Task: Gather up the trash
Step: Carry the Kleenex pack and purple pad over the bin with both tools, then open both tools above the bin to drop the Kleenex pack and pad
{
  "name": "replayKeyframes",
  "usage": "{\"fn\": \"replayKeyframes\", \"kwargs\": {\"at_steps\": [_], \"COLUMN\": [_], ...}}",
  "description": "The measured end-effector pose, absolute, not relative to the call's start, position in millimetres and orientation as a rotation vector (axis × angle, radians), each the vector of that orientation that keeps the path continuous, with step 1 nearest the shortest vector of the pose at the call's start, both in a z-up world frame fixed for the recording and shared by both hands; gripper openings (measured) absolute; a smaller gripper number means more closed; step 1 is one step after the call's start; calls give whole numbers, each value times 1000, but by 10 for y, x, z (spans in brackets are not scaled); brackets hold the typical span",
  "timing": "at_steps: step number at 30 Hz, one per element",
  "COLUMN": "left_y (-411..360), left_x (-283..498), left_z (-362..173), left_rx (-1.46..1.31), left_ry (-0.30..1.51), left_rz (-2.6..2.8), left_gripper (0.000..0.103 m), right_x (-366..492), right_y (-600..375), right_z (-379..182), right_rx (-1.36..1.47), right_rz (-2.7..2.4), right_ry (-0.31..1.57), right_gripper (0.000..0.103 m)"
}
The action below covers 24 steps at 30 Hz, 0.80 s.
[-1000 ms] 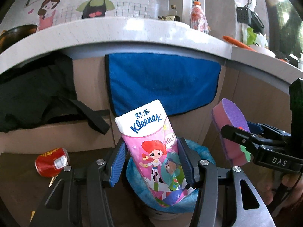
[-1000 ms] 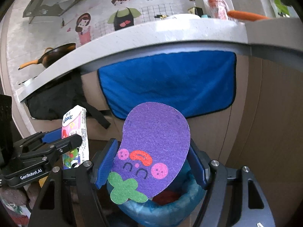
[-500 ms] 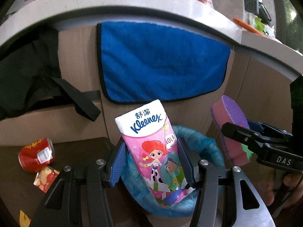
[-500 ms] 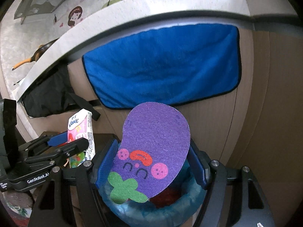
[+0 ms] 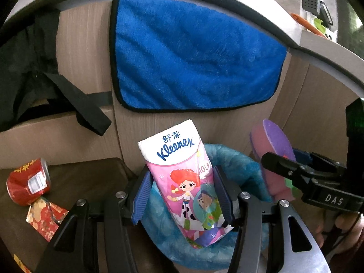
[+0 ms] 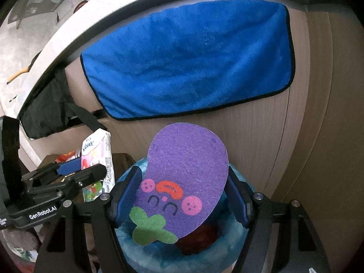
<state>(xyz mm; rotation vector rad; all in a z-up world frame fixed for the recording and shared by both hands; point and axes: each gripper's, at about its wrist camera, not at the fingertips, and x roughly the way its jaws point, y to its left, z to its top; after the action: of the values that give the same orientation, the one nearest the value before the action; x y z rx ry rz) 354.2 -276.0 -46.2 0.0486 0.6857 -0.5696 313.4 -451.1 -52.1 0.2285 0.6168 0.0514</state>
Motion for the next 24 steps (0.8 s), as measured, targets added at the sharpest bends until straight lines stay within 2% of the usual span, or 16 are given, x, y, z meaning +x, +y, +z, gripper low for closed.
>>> {"fn": "replayKeyframes", "kwargs": {"at_steps": [9, 14, 15, 17, 24], "left_y": [-2789, -2702, -2676, -2624, -2210], "left_x": [3654, 3715, 3715, 3709, 3655], "left_z": [-515, -480, -453, -396, -129], "left_rx": [13, -60, -76, -101, -145], "left_ry": [712, 730, 726, 716, 674], "left_rz": [-622, -670, -677, -678, -605], "left_gripper": [55, 64, 69, 72, 72], "right_x": [3198, 3201, 3190, 3165, 3034], "right_y": [-4517, -4558, -4561, -4566, -4543], "right_z": [-603, -630, -628, -618, -482], "right_rx": [220, 241, 246, 257, 250], "right_rz": [34, 21, 22, 33, 30], "right_ry": [631, 639, 638, 632, 606], "right_gripper": [71, 72, 74, 78, 79]}}
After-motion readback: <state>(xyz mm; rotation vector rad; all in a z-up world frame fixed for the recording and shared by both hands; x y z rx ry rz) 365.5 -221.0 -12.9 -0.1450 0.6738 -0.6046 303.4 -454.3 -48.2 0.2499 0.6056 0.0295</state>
